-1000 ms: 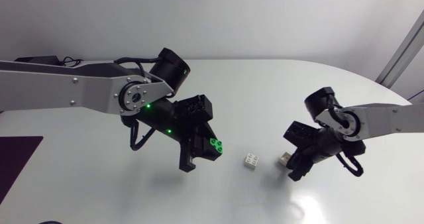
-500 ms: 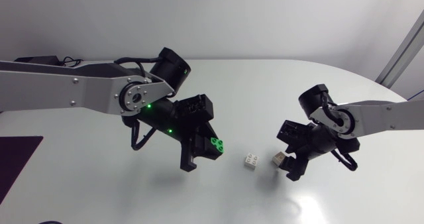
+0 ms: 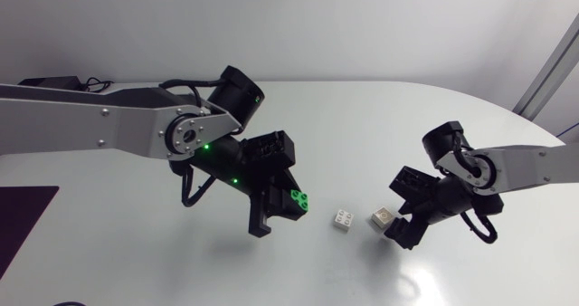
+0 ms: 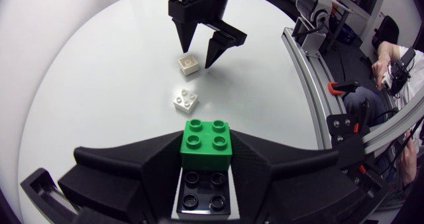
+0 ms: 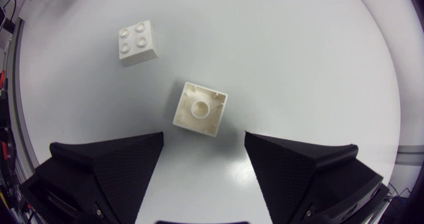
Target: Separate the duplo bricks
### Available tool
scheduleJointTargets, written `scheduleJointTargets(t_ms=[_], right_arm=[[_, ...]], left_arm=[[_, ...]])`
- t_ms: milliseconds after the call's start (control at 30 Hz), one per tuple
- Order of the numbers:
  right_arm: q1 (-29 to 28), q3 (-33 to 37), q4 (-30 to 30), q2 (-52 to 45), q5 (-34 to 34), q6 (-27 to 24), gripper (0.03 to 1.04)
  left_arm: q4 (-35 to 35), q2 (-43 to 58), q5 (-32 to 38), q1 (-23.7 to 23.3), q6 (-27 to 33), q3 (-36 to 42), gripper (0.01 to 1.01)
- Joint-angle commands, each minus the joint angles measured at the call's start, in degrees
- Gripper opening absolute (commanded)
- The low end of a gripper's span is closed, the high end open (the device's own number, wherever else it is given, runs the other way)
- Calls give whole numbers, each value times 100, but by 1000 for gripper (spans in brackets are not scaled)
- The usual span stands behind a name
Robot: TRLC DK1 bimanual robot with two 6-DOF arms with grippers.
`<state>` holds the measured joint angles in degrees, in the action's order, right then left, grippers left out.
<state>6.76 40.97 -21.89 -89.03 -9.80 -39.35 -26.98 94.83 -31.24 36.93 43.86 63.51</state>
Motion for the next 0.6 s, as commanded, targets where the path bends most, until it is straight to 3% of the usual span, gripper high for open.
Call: scheduleJointTargets(t_ms=[0,233,567], right_arm=[[71,-204,53,114,93,402,887],[325,-291,352,97,251,886,856],[246,-1021,1565,229,119,1237,854]], left_arm=[[18,80,-4,16,-88,-49,382],[70,80,4,51,-140,-84,382],[158,62,4,-1,-140,-207,382]])
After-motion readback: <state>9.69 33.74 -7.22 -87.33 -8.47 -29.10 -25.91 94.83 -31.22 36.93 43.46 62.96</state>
